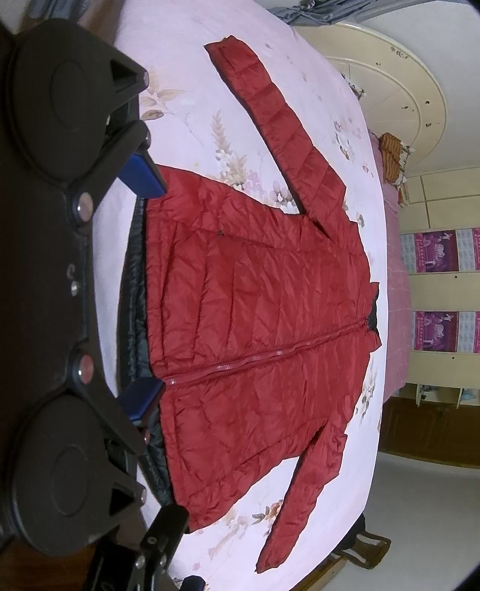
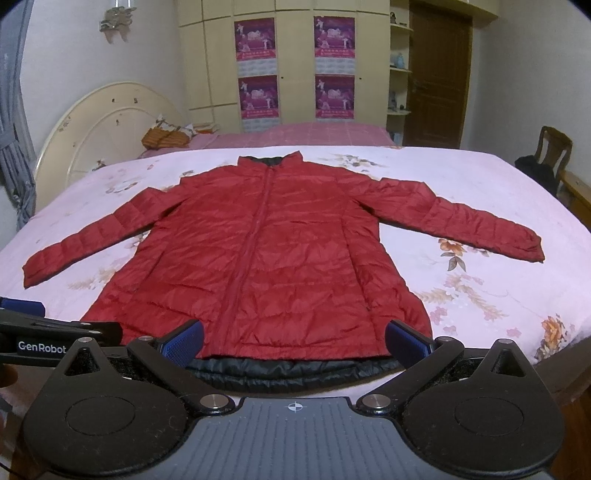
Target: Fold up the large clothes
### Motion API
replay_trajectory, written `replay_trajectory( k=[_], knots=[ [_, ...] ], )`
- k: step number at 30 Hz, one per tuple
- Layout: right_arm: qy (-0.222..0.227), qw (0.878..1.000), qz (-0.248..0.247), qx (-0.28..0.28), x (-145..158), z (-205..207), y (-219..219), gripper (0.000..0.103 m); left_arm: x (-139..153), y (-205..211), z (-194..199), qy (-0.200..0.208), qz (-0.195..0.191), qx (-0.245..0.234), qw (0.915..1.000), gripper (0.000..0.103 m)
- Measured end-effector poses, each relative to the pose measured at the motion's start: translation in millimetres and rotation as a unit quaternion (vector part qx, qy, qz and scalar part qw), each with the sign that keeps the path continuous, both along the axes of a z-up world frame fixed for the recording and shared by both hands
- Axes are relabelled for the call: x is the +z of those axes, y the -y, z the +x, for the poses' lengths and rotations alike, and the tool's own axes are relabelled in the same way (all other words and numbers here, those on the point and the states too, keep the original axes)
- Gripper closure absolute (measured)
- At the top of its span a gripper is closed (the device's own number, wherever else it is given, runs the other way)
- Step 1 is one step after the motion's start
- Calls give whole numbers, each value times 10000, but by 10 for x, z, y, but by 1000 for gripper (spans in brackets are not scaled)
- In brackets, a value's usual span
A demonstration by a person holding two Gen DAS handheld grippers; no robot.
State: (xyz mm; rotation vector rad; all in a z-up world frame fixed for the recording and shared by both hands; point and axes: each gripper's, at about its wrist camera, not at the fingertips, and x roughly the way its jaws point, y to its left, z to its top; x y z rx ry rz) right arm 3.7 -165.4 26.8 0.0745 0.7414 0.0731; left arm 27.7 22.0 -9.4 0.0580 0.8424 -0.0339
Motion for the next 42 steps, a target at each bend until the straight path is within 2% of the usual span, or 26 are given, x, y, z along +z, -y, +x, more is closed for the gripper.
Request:
replay_trajectory(
  k=[8, 13, 25, 35, 42],
  knots=[
    [36, 9999, -36, -156, -37, 261, 42, 0, -32, -50, 303, -74, 108, 19, 9999, 0],
    [2, 9995, -20, -310, -99, 509, 95, 0, -103, -82, 580, -250, -103, -17, 9996, 0],
    [-73, 9967, -109, -804, -218, 1238, 77, 0, -60, -189, 1452, 100, 120, -232, 9996, 0],
    [-51, 9905, -127, -1367, -226, 1737, 65, 0, -199, -292, 2140, -136, -122, -467, 9987, 0],
    [-12, 9864, -156, -1638, -273, 1998, 338, 0, -390, -262, 2497, -329, -139, -372, 9987, 0]
  ],
)
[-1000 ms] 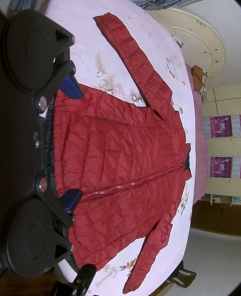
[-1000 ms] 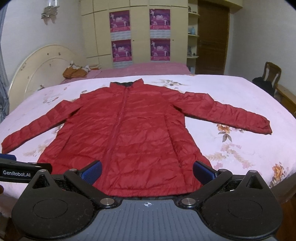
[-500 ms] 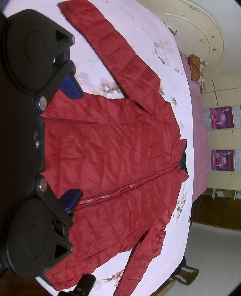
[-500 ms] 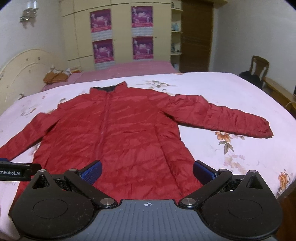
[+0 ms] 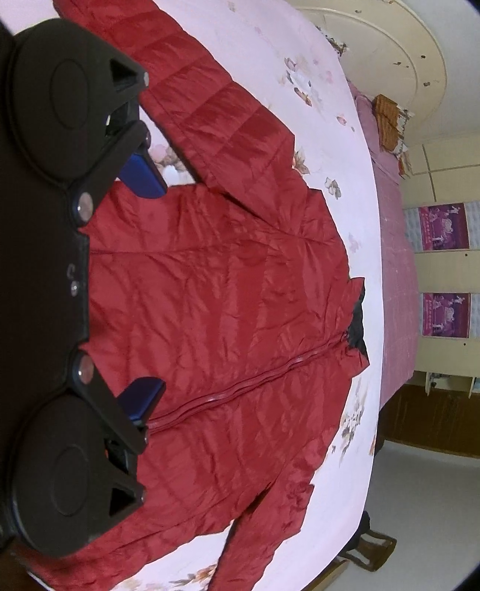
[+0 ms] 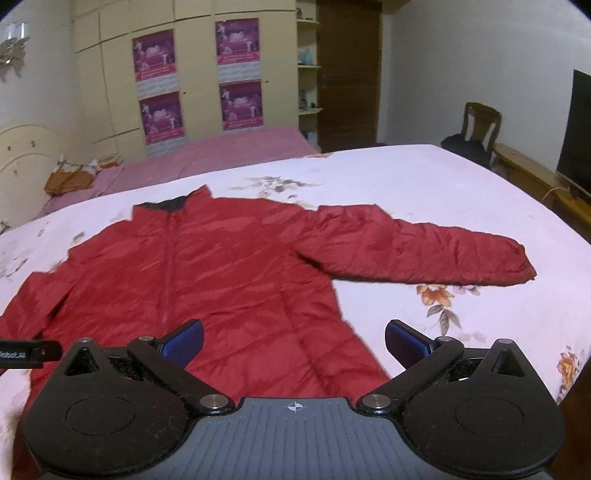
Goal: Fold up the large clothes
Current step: 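Move the right tool to the jacket sleeve cuff and grasp it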
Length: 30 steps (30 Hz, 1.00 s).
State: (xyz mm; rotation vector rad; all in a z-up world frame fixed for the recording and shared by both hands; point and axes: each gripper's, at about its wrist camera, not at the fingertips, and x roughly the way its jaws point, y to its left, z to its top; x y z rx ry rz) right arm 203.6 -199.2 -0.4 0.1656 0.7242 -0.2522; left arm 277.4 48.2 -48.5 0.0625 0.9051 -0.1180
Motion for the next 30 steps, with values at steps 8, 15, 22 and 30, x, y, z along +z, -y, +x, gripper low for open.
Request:
replay_trajectory(
  k=[8, 15, 22, 30],
  knots=[
    [41, 9998, -2, -183, -166, 329, 723, 0, -198, 278, 308, 9, 31, 295, 9996, 1],
    [-24, 9993, -10, -371, -361, 634, 1532, 1, -376, 672, 609, 4, 80, 484, 9988, 4],
    [-188, 9959, -68, -881, -604, 781, 2343, 1, -559, 1036, 856, 35, 234, 536, 9983, 5],
    [-458, 9845, -221, -1676, -875, 817, 3229, 1, -757, 1054, 1162, -43, 414, 950, 9946, 8]
  ],
)
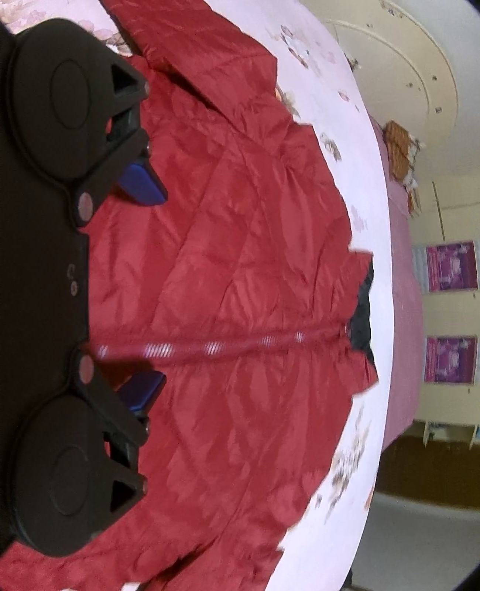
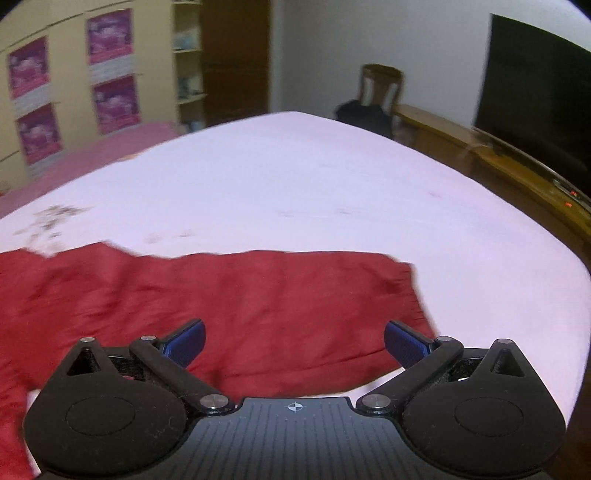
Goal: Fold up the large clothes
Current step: 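Move the right tool to the jacket sleeve cuff and grasp it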
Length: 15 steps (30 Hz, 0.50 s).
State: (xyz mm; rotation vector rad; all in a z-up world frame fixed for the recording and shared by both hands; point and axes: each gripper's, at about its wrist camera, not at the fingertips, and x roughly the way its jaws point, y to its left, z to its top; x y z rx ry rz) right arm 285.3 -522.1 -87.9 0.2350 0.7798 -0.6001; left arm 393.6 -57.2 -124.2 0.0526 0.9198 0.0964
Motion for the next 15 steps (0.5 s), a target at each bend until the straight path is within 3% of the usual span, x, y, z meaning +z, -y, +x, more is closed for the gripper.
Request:
replay_trajectory(
  k=[5, 8, 9, 10, 12, 15],
  knots=[
    [-243, 9984, -85, -497, -141, -12, 402, 1, -59, -197, 122, 9, 110, 419, 9991, 9],
    [-320, 9971, 201, -659, -270, -42, 579, 1, -83, -309, 137, 11, 251, 646, 9976, 9],
    [-291, 9966, 368, -672, -300, -59, 610, 6, -86, -350, 138, 31, 261, 714, 9971, 9],
    [-240, 9957, 610, -659, -337, -80, 643, 34, -98, -378, 141, 30, 284, 747, 9968, 9],
    [-142, 9948, 739, -685, -332, -117, 627, 38, -136, -412, 154, -22, 301, 753, 9967, 8],
    [9, 9952, 806, -549, -267, -168, 583, 65, -163, -409, 157, -7, 260, 705, 9972, 8]
  ],
)
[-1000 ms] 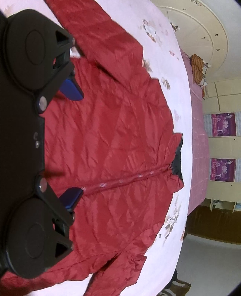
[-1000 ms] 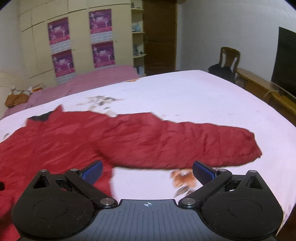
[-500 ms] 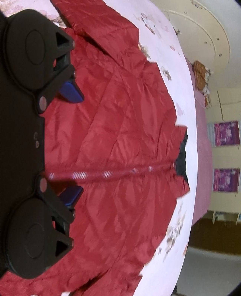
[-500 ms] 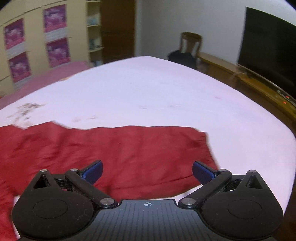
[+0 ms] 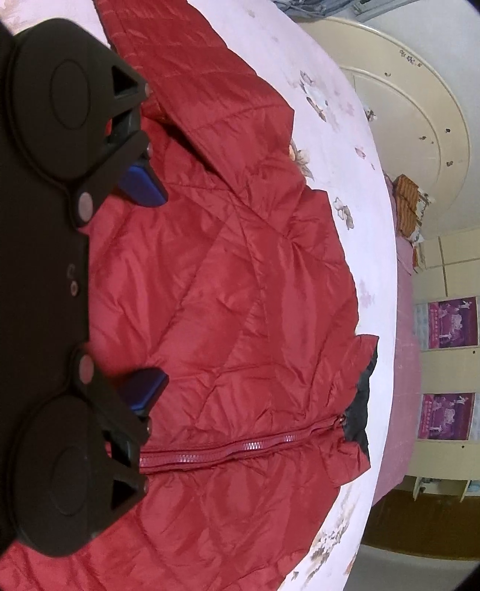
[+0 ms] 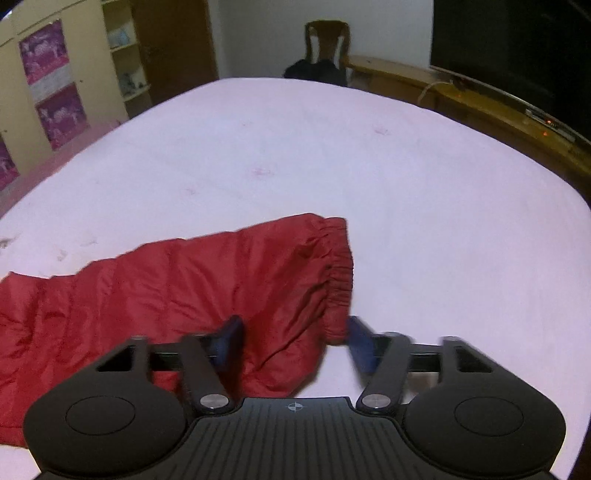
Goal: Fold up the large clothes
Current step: 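Move the right tool to the jacket sleeve cuff and grasp it, then lift the sleeve cuff with the right tool and lay it across the jacket body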
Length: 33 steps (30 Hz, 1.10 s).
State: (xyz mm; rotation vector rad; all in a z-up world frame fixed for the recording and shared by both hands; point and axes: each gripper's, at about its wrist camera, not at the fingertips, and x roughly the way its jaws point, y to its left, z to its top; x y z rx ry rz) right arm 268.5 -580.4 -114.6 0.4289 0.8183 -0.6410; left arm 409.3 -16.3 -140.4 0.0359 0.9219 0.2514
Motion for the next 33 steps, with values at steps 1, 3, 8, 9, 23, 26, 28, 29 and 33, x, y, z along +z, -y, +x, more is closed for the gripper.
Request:
replay_trajectory(
  k=[1, 3, 8, 9, 23, 26, 28, 29, 33],
  knots=[
    [43, 10000, 30, 53, 26, -16, -17, 77, -3, 8, -12, -9, 20, -25, 10000, 8],
    [158, 9998, 42, 120, 101, -30, -64, 84, 17, 3, -16, -25, -6, -74, 10000, 10],
    [605, 9969, -215, 463, 424, 96, -308, 84, 111, -50, -76, -28, -175, -218, 9996, 16],
    [710, 9952, -238, 622, 519, 142, -427, 84, 136, -70, -95, -8, -213, -248, 9995, 16],
    [1522, 9331, 17, 3259, 1044, 1112, -3046, 84, 454, -829, -337, 340, -573, -277, 9974, 16],
    [1439, 9168, 281, 3716, 927, 1262, -3603, 84, 481, -1015, -364, 355, -626, -203, 9972, 16],
    [1324, 9046, 437, 4029, 831, 1314, -3969, 84, 493, -1126, -380, 369, -691, -136, 9968, 16],
    [1264, 8989, 474, 4167, 776, 1277, -4133, 84, 495, -1173, -383, 365, -729, -111, 9966, 16],
    [897, 8815, 790, 4567, 518, 1454, -4576, 84, 490, -1321, -386, 345, -933, -87, 9950, 16]
  ],
)
